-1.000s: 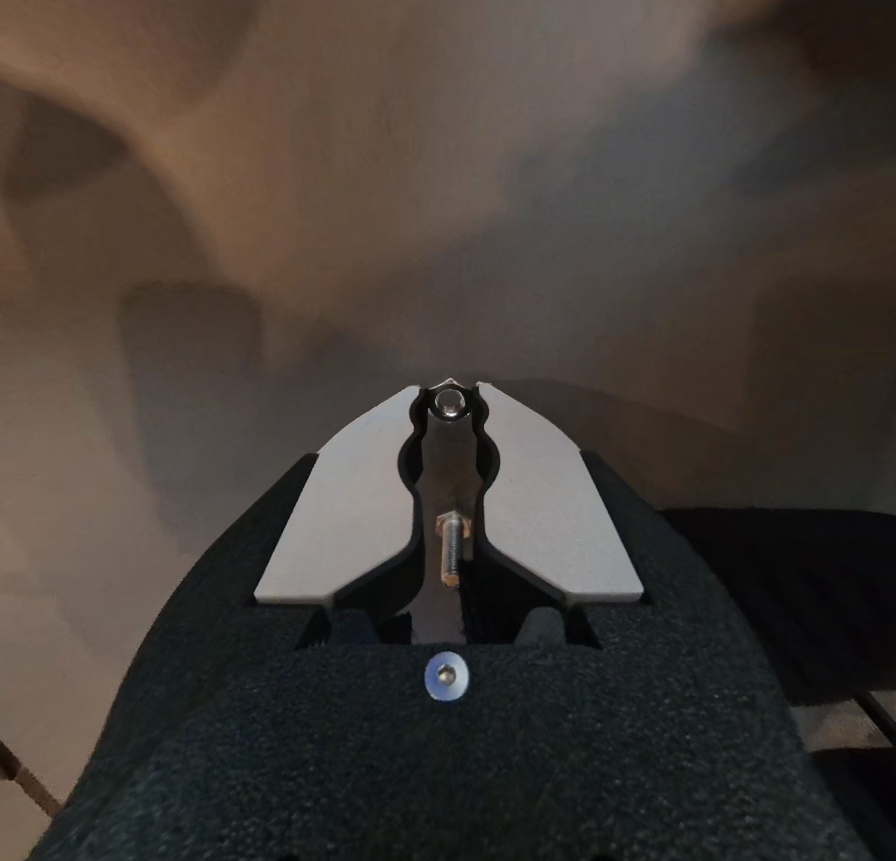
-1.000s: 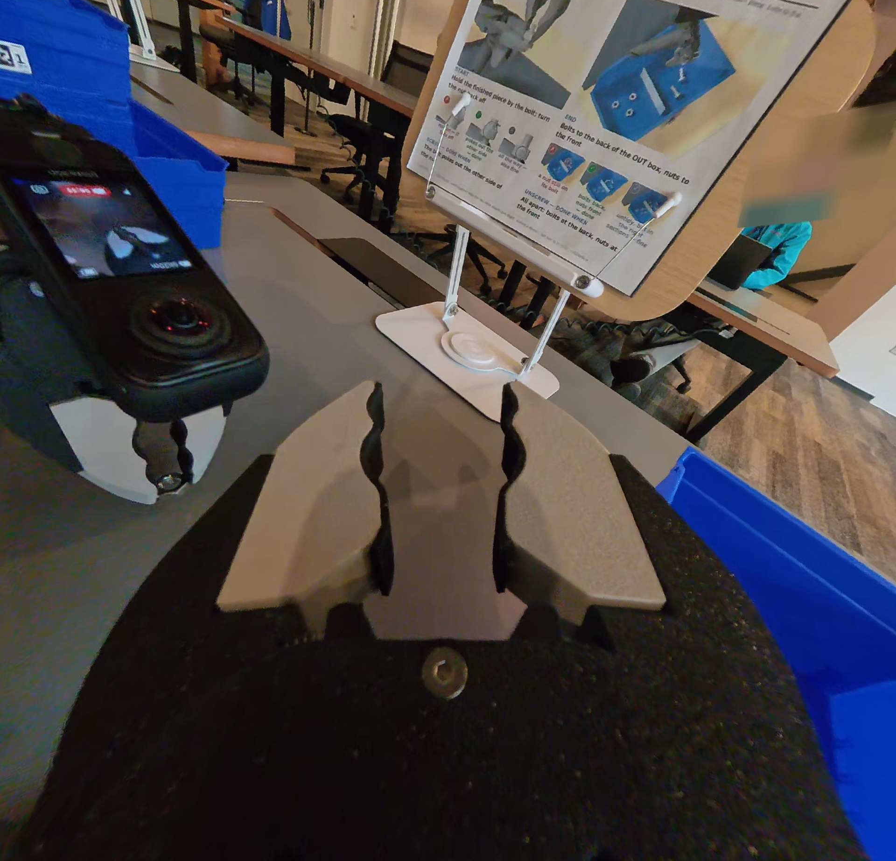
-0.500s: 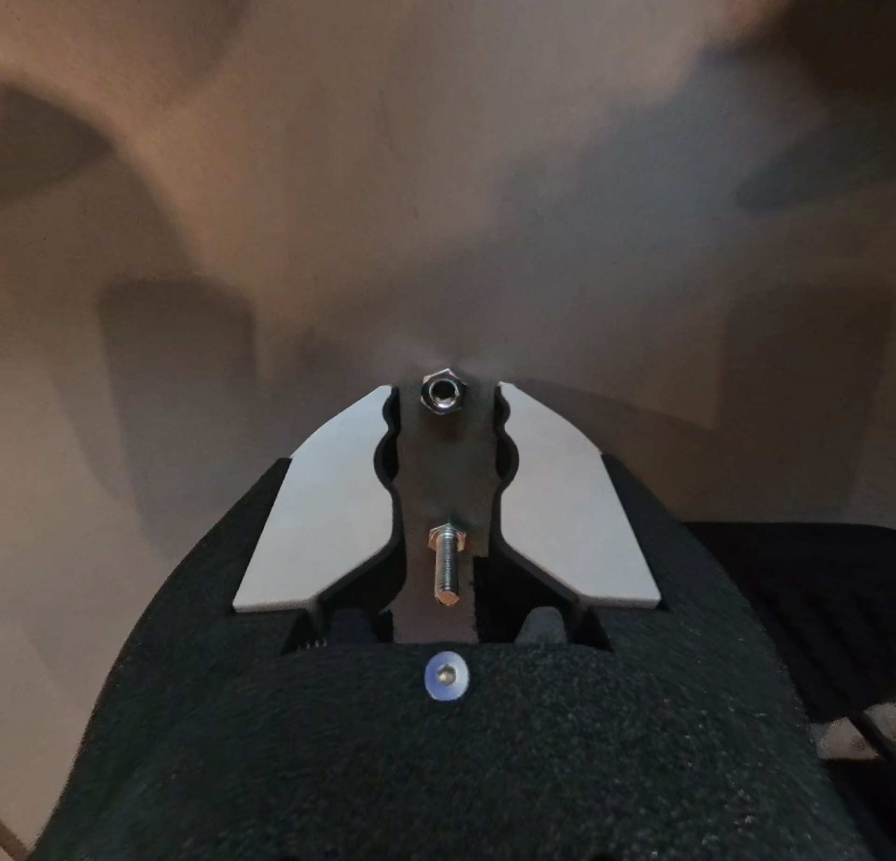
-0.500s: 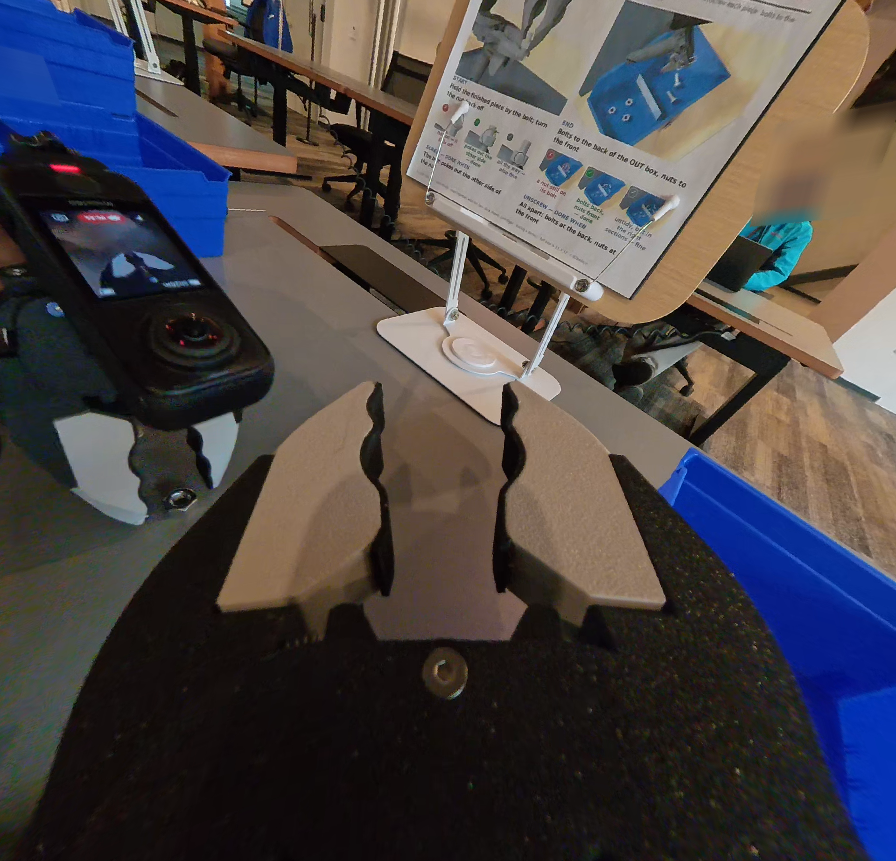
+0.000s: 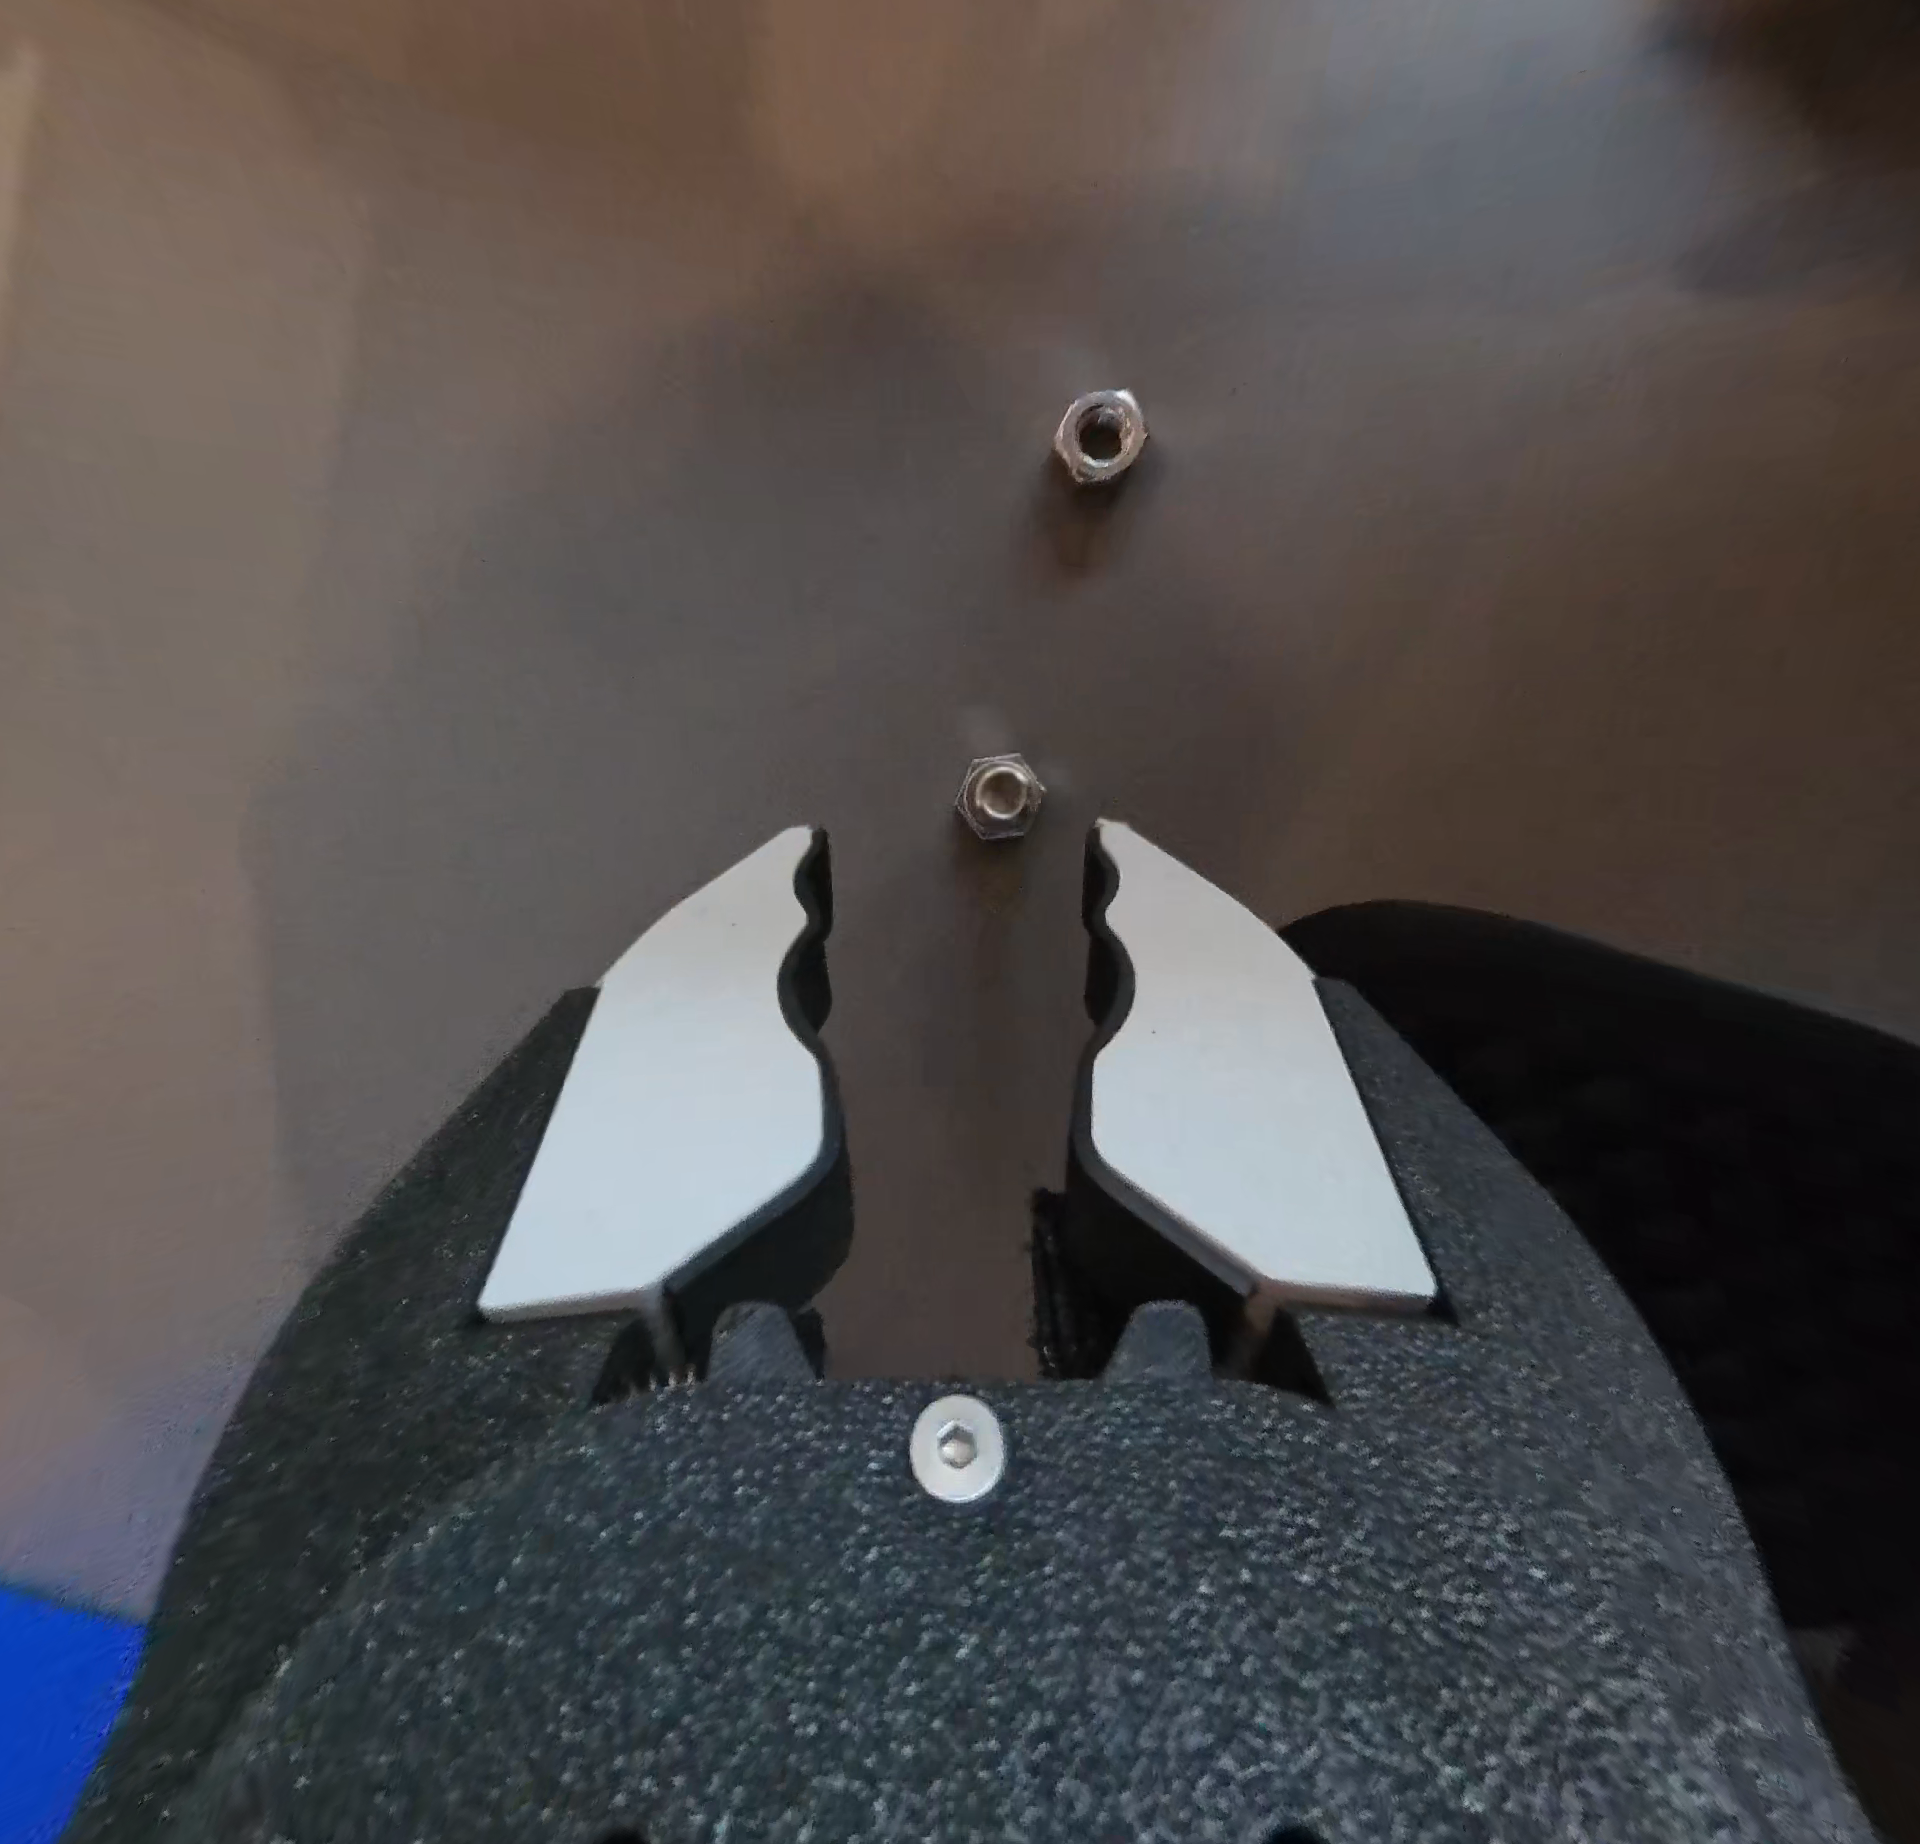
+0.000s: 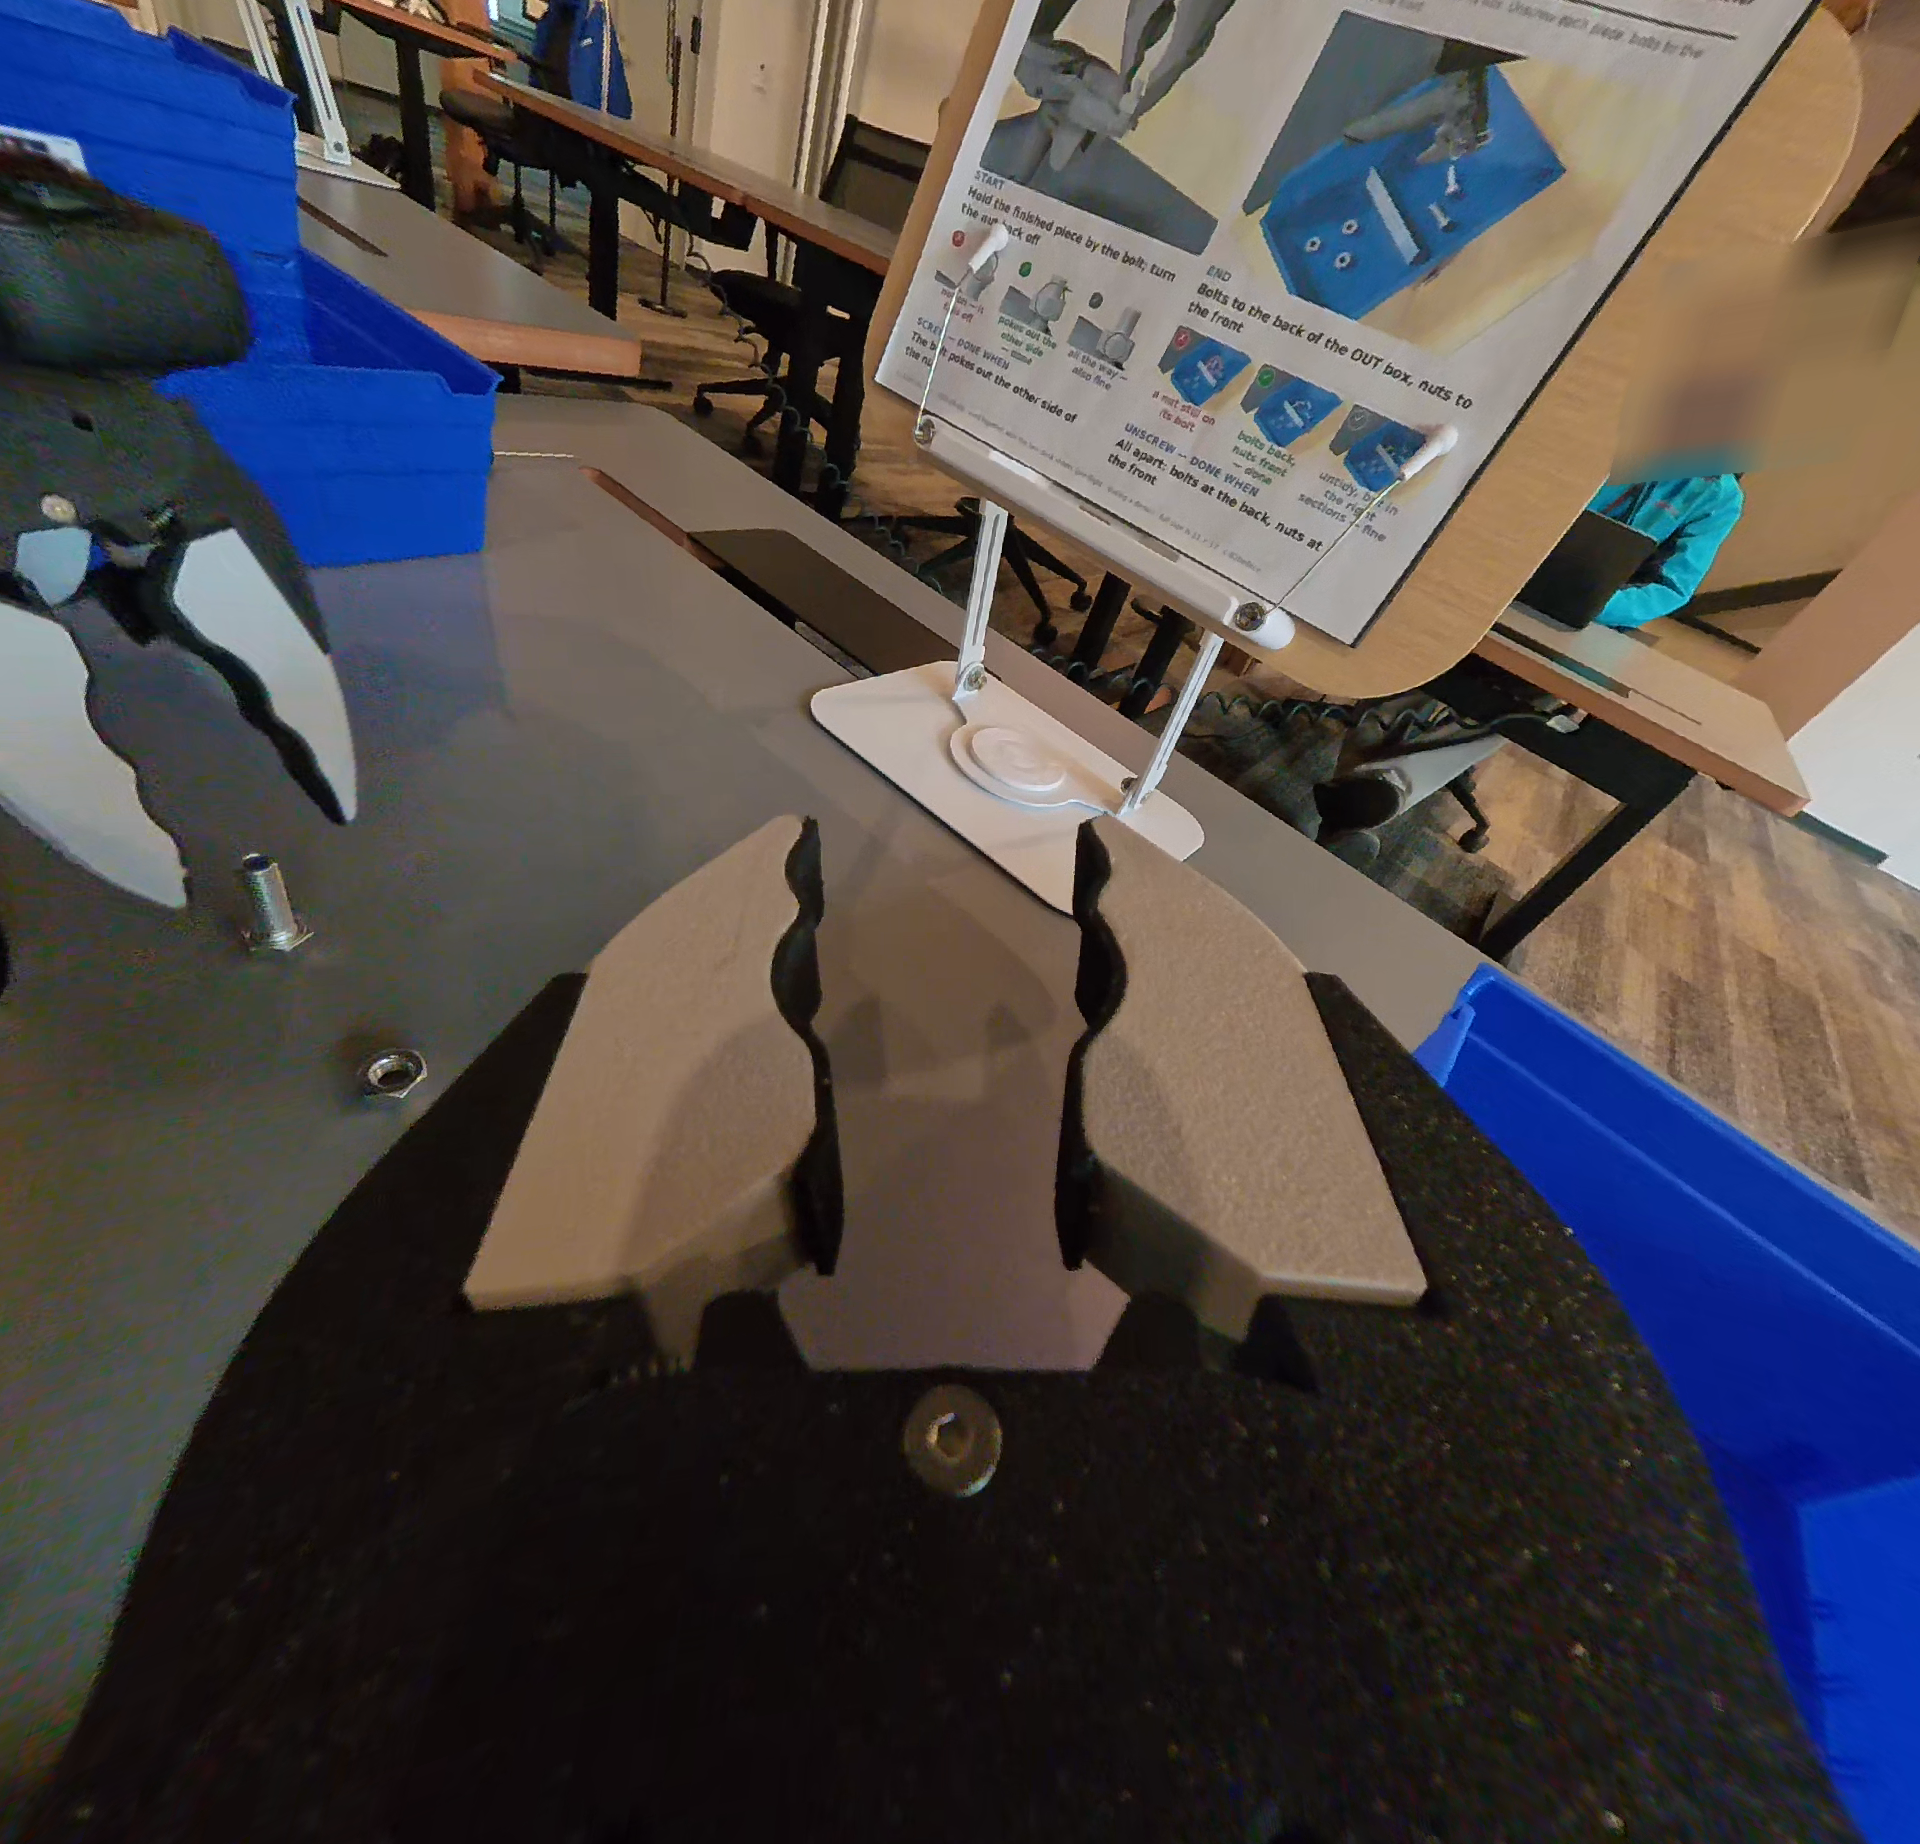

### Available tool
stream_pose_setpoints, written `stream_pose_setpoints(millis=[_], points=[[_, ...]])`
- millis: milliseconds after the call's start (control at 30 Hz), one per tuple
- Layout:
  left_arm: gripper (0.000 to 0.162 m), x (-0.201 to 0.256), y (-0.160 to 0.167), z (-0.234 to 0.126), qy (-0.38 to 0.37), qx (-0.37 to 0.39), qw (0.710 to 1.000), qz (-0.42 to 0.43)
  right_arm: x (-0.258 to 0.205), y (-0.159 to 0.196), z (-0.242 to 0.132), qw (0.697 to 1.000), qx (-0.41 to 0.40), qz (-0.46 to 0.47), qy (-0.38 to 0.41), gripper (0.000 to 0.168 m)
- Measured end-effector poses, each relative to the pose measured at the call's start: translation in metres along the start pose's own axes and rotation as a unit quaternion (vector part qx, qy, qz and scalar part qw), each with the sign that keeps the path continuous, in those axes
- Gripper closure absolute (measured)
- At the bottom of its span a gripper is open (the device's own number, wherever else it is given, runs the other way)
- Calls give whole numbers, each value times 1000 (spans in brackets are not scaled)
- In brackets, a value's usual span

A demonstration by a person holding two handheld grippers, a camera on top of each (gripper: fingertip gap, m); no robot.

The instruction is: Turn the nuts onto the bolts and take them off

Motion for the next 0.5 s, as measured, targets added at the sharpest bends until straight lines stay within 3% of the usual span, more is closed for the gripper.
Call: stream_pose_setpoints(millis=[200,367,500], points=[[115,1,12,21,3,2,1000,6,0,1,0,1000,-1,0,2,122],[131,2,9,25,18,10,1000,9,0,1,0,1000,-2,2,2,122],[132,1,9,26,30,13,999,3,0,2,1,1000,-4,0,2,122]])
Point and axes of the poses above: each gripper's, where its closed fingertips meet, z out along the fingers, y out of its underside, x = y × z across the jaws, the point moved 9 cm from there along -z, back along the fingers, and after that the axes turned 4 degrees about y, right-handed, at the moved point
